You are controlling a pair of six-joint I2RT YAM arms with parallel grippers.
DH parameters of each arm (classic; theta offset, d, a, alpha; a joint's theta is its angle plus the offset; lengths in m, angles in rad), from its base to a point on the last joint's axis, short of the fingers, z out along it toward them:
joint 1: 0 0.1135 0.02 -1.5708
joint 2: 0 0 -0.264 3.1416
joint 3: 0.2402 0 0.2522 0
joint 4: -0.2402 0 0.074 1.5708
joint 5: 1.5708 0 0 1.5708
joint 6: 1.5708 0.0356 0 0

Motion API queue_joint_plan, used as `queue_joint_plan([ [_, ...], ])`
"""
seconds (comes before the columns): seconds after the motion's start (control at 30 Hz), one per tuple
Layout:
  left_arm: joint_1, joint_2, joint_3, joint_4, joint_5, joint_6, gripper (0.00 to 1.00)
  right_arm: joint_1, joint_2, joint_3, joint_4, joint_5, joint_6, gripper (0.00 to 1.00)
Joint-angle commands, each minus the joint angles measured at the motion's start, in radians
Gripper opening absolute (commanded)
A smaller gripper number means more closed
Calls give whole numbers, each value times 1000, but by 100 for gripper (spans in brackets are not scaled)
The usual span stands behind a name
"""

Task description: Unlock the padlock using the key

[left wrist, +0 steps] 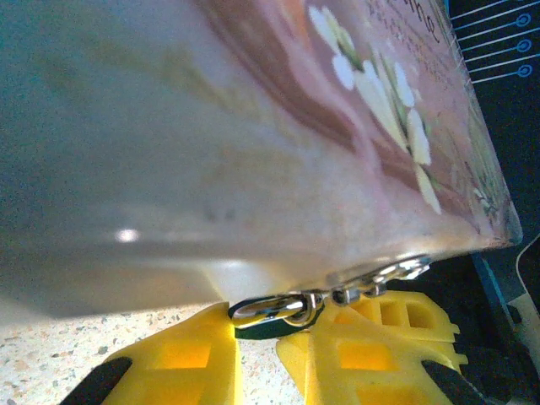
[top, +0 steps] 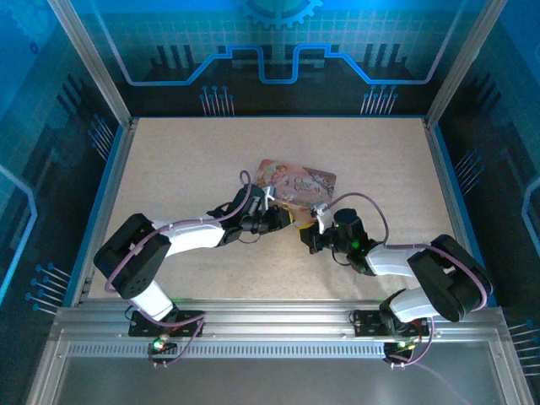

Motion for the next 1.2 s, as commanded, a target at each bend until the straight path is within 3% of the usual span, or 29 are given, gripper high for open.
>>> queue_joint_plan([
  [0.0, -9, -35, 39, 16, 31, -5, 21, -10, 11, 18, 55, -29, 4, 0],
  [1.17, -9, -44, 42, 6, 44, -6, 20, -16, 108, 96, 148, -58, 7, 0],
])
